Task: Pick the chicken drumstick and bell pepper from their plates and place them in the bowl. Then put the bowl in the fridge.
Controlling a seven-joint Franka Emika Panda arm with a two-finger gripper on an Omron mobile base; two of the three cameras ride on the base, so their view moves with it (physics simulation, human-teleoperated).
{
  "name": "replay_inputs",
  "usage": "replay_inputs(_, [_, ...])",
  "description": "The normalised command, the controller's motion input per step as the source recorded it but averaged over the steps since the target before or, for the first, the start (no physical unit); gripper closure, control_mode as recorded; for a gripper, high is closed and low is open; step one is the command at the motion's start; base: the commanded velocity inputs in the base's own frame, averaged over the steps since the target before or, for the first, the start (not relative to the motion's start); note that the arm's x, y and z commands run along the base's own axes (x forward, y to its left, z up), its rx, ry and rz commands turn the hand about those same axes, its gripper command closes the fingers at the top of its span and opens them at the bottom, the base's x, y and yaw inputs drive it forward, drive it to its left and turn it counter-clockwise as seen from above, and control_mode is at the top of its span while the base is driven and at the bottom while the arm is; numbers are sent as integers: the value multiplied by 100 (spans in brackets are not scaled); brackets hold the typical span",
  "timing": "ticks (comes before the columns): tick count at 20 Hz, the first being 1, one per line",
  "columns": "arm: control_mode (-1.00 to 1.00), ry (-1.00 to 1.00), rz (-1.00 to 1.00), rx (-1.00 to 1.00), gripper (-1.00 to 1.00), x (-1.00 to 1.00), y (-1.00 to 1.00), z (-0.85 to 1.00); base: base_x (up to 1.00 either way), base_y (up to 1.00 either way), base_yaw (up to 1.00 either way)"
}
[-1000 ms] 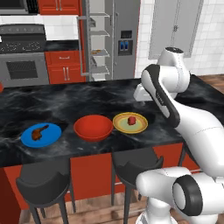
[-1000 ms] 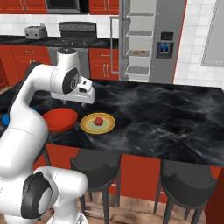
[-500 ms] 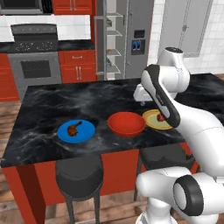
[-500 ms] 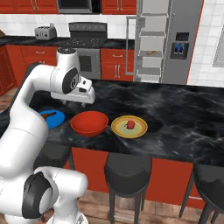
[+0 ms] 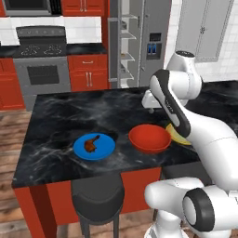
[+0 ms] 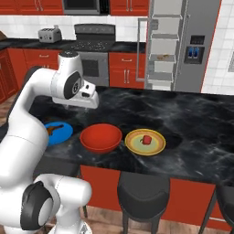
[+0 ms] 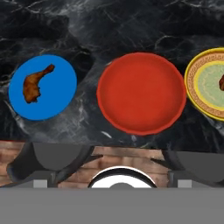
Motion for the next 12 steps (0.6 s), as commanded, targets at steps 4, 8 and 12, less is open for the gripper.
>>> replay_inputs(4, [100, 0, 0, 0, -100, 0, 0, 0, 71, 2, 9])
replay_inputs(8, [100, 0, 0, 0, -100, 0, 0, 0, 47, 4, 5])
replay_inputs(12, [100, 0, 0, 0, -100, 0, 0, 0, 0, 0, 0])
